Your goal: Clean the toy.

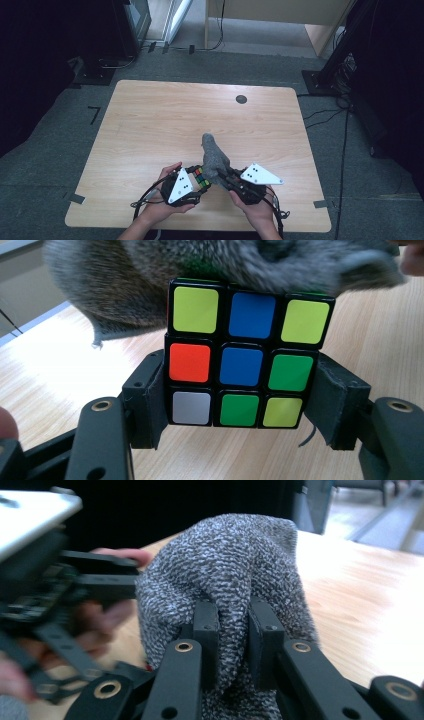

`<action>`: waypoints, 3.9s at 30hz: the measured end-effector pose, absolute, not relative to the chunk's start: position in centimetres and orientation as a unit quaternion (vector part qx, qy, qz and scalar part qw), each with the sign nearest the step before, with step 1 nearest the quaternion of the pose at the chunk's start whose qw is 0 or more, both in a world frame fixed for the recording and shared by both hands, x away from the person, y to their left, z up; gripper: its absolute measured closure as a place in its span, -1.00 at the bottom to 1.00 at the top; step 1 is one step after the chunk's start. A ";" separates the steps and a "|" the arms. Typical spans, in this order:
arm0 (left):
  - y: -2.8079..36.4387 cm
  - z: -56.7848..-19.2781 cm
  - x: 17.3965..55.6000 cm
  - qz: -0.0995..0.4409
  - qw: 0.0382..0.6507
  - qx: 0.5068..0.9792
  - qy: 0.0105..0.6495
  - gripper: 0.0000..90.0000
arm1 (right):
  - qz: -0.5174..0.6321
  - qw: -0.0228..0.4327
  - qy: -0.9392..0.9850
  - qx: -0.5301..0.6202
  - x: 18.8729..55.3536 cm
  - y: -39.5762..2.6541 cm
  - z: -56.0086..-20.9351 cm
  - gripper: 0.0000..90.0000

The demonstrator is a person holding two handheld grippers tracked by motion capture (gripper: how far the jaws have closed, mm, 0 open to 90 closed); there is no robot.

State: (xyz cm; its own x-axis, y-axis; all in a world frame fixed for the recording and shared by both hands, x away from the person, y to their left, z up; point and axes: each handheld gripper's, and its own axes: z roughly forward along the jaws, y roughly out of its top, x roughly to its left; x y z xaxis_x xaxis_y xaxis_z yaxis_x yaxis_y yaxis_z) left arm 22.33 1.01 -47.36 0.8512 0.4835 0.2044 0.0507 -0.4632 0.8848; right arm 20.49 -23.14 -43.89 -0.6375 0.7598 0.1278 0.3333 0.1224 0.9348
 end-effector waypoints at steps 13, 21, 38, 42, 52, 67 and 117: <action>0.8 -47.0 22.2 0.202 0.502 0.823 0.173 -0.24 | 0.545 0.200 0.738 0.345 19.2 -21.6 -42.6 0.74; 1.8 -46.5 22.7 0.177 0.532 0.807 0.187 -0.24 | 0.543 0.194 0.705 0.412 20.6 -24.6 -43.3 0.76; 1.2 -46.7 22.6 0.172 0.522 0.816 0.179 -0.24 | 0.547 0.207 0.696 0.417 20.6 -24.5 -43.4 0.78; 1.0 -46.9 22.6 0.171 0.514 0.821 0.181 -0.24 | 0.595 0.171 0.693 0.370 19.7 -23.8 -42.3 0.78; 1.4 -46.5 22.6 0.174 0.524 0.814 0.181 -0.24 | 0.563 0.191 0.704 0.388 20.1 -23.7 -43.0 0.80; 1.4 -46.6 22.6 0.168 0.520 0.819 0.177 -0.24 | 0.594 0.162 0.699 0.364 19.9 -23.1 -43.4 0.79; 0.6 -46.7 22.7 0.166 0.488 0.838 0.182 -0.24 | 0.601 0.155 0.697 0.359 19.2 -23.2 -42.3 0.78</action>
State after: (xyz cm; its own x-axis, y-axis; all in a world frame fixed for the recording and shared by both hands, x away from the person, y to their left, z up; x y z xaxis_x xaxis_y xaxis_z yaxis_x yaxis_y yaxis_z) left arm 22.71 0.62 -46.72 0.8785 0.4672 0.0996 0.1440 -0.4578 0.8773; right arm 19.22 -23.21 -42.32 -0.6935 0.6873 0.2162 0.3145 0.0188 0.9491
